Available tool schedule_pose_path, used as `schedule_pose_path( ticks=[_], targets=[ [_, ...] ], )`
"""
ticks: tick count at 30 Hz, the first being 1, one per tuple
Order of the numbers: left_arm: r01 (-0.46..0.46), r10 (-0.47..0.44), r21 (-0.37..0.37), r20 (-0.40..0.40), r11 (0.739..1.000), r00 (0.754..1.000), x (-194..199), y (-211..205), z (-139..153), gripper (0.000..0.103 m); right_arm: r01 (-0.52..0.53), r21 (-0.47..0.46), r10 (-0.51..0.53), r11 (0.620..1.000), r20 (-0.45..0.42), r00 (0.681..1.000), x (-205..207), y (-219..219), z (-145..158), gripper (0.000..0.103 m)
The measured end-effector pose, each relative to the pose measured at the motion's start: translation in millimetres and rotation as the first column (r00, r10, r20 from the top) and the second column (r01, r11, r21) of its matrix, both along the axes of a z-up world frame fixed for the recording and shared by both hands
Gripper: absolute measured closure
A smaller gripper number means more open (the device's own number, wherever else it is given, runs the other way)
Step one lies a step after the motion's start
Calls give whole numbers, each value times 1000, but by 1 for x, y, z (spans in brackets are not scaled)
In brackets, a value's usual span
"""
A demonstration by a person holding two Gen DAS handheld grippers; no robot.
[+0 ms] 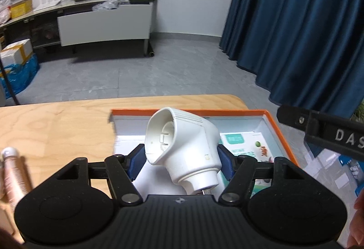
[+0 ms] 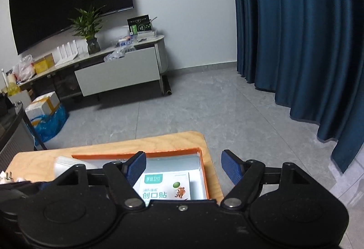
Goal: Organize rigid objects
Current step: 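Lower the adapter and bandage box into the lid and open both grippers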
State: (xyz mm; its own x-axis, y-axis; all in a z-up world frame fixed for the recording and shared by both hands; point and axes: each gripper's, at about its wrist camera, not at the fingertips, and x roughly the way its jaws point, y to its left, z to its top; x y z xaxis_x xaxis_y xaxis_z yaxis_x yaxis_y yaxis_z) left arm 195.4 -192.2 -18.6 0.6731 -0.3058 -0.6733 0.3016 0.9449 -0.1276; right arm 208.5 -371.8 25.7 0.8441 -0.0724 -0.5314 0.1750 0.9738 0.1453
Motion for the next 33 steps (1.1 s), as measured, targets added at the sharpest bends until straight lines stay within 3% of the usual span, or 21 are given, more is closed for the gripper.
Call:
schedule_pose_path(
  ticks=[1, 3, 12, 27, 33],
  targets=[
    [5, -5, -9, -11, 1000, 1000, 2, -1, -2, 33, 0, -2, 0, 1000, 4, 1000, 0, 0, 0, 15],
    [9, -10, -26, -16, 1000, 1000, 2, -1, -2, 18, -5, 8, 5, 1000, 13, 1000, -2, -1, 2, 15],
    [-19, 19, 4, 4, 1000, 1000, -15, 14, 15, 6, -30, 6, 29, 1000, 37, 999, -6, -1, 5, 15],
    [-110, 110, 39, -6, 993, 994, -77, 79, 41, 3, -103, -17, 104, 994, 22, 994, -73, 45, 17, 10],
    [-127, 127, 4, 4, 992, 992, -96, 93, 48, 0, -118, 4, 118, 993, 4, 993, -104, 62, 19, 9]
  ],
)
